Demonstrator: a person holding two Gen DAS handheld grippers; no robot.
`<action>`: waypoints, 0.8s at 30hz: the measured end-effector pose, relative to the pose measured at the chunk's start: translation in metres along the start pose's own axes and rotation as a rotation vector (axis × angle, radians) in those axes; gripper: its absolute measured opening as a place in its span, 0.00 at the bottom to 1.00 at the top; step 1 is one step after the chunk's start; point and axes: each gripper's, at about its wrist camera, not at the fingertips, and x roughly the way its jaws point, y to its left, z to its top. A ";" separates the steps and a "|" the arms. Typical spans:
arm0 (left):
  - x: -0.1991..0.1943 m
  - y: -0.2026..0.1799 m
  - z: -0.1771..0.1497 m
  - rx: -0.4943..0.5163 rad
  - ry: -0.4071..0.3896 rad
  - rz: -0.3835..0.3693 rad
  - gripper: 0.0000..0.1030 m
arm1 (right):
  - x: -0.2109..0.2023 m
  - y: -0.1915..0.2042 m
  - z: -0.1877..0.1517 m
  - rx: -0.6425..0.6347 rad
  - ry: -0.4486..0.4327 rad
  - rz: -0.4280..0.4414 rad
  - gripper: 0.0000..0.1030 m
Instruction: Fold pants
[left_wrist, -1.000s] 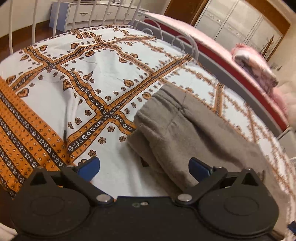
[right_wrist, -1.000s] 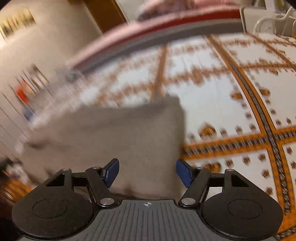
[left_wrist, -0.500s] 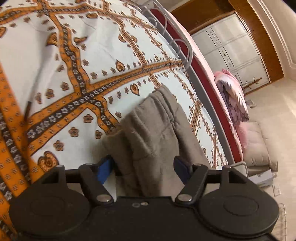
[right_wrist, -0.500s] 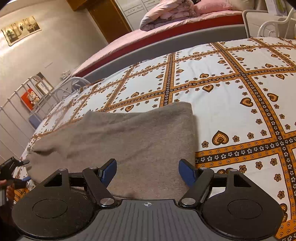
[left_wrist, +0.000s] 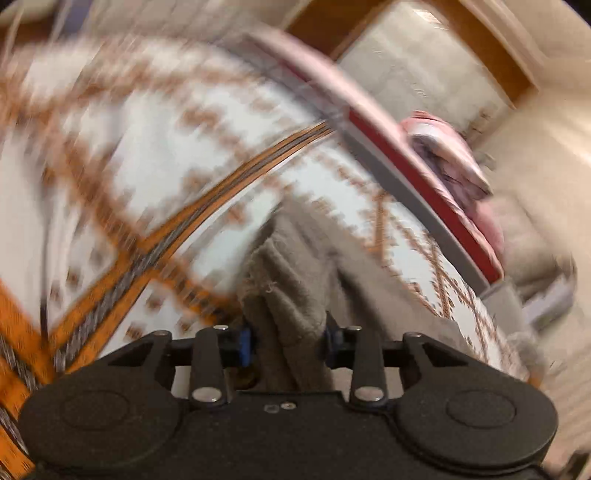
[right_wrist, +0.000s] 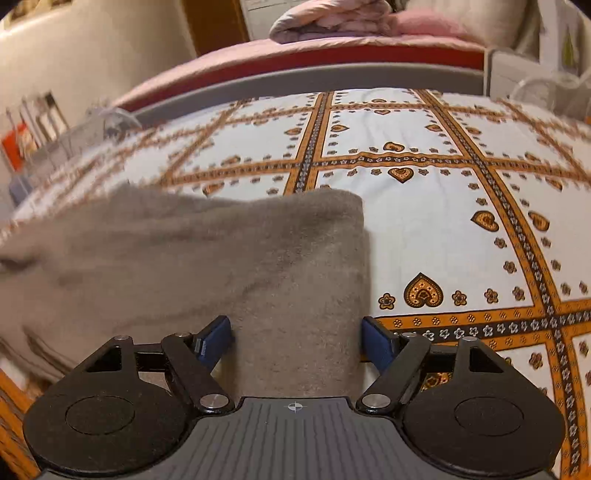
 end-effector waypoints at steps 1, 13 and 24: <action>-0.007 -0.013 0.001 0.038 -0.030 -0.016 0.22 | -0.006 -0.003 0.001 0.020 -0.021 0.016 0.74; 0.008 -0.201 -0.048 0.335 -0.027 -0.207 0.22 | -0.063 -0.041 0.030 0.191 -0.177 0.048 0.74; 0.065 -0.339 -0.159 0.556 0.134 -0.422 0.75 | -0.094 -0.100 0.020 0.370 -0.201 0.054 0.74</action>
